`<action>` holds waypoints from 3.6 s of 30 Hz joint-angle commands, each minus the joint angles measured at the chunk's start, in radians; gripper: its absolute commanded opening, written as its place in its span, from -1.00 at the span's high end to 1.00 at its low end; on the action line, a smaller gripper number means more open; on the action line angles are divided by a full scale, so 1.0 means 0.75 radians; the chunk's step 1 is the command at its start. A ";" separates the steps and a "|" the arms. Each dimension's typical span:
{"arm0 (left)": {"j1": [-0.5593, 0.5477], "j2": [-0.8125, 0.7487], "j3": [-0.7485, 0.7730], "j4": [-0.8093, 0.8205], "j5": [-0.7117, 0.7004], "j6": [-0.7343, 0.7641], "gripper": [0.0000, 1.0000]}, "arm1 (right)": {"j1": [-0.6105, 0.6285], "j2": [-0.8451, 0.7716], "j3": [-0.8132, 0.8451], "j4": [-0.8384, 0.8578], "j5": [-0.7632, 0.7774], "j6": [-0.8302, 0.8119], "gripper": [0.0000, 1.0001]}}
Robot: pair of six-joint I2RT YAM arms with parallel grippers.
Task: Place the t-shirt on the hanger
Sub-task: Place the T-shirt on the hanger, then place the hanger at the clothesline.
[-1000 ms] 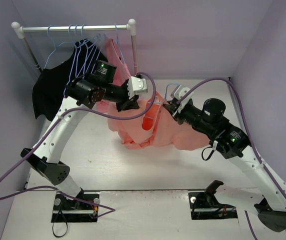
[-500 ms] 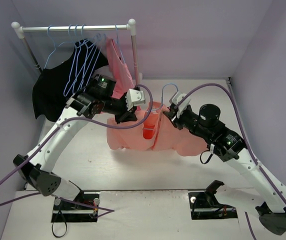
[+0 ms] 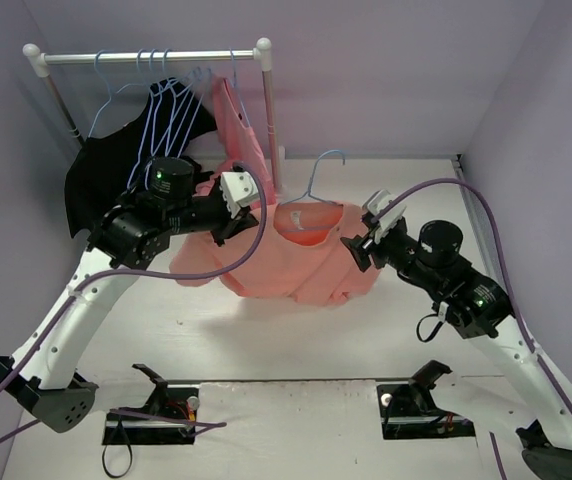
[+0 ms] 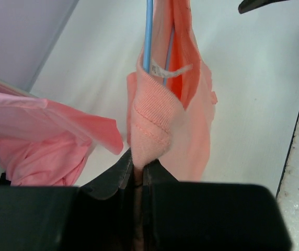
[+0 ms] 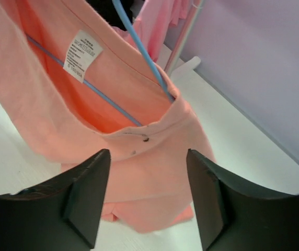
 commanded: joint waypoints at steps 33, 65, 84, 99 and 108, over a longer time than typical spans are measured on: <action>0.009 -0.094 0.307 -0.008 -1.262 -0.528 1.00 | -0.005 0.033 0.445 0.027 0.466 0.051 -0.64; -0.038 0.081 0.411 0.269 -1.819 -0.177 1.00 | -0.005 -0.063 0.357 0.025 0.423 0.120 -0.72; 0.030 0.532 0.846 0.209 -1.443 -0.398 1.00 | -0.005 -0.075 0.348 0.025 0.375 0.129 -0.74; 0.154 0.668 0.697 0.284 -1.291 -0.567 1.00 | -0.005 -0.117 0.271 0.025 0.386 0.143 -0.79; 0.158 0.524 0.474 0.337 -1.239 -0.571 0.23 | -0.005 -0.149 0.223 0.025 0.415 0.161 -0.84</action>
